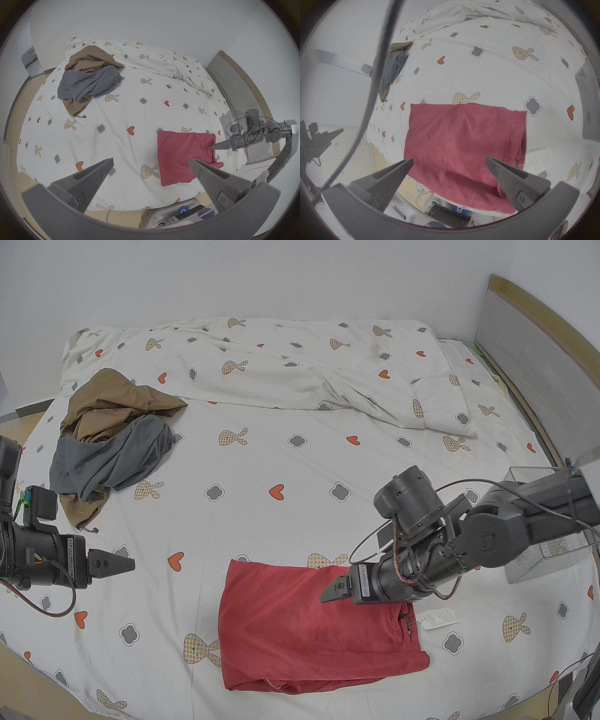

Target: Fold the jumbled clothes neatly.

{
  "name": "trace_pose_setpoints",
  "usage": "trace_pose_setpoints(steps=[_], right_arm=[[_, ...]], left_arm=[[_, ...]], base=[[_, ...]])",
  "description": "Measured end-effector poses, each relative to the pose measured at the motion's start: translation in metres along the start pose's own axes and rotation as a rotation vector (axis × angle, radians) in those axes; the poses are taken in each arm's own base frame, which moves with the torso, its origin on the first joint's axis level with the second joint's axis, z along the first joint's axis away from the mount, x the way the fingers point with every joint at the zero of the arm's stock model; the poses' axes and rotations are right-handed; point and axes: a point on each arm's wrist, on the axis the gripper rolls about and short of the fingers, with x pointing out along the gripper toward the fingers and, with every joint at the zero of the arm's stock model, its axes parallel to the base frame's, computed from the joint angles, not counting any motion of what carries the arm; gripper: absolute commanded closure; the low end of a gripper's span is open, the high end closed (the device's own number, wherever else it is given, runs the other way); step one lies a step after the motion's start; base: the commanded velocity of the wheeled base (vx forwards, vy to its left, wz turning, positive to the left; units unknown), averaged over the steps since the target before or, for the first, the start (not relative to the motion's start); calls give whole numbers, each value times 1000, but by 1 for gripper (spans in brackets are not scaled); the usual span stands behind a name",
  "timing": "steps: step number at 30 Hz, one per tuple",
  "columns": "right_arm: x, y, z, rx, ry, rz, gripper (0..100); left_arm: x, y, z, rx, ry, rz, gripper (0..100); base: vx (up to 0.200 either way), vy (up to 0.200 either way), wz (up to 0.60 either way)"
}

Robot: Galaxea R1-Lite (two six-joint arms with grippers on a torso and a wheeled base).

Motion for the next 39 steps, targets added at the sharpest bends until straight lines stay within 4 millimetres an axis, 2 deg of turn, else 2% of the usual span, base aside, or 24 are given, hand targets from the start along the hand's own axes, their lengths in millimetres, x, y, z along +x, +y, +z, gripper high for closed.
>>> trace_pose_setpoints(steps=[4,7,10,13,16,20,24,29,35,39], right_arm=[[26,-4,14,20,6,-20,0],[39,-20,27,60,5,-48,0],[44,-42,40,107,-9,-76,0],[39,-61,53,148,-35,-93,0],[25,-76,63,183,-76,-102,0],[6,-80,66,196,-107,-97,0],[-14,-75,58,188,-115,-73,0],[-36,-54,30,136,-70,12,0],[-39,-28,-12,46,58,116,0],[-28,-19,-25,14,112,118,0]], left_arm=[[0,0,0,-1,0,1,0],[0,0,0,-1,-1,0,0],[0,0,0,-2,-1,1,0],[1,0,1,-2,0,1,0],[2,0,1,-2,4,2,0],[3,1,1,-2,8,3,0],[3,1,1,-2,9,3,0],[4,1,1,-2,11,3,0],[5,0,-1,0,17,2,0],[7,0,-2,3,28,-1,0]], base=[[0,0,0],[0,0,0],[0,0,0],[0,0,0],[0,0,0],[0,0,0],[0,0,0],[0,0,0],[0,0,0],[0,0,0]])
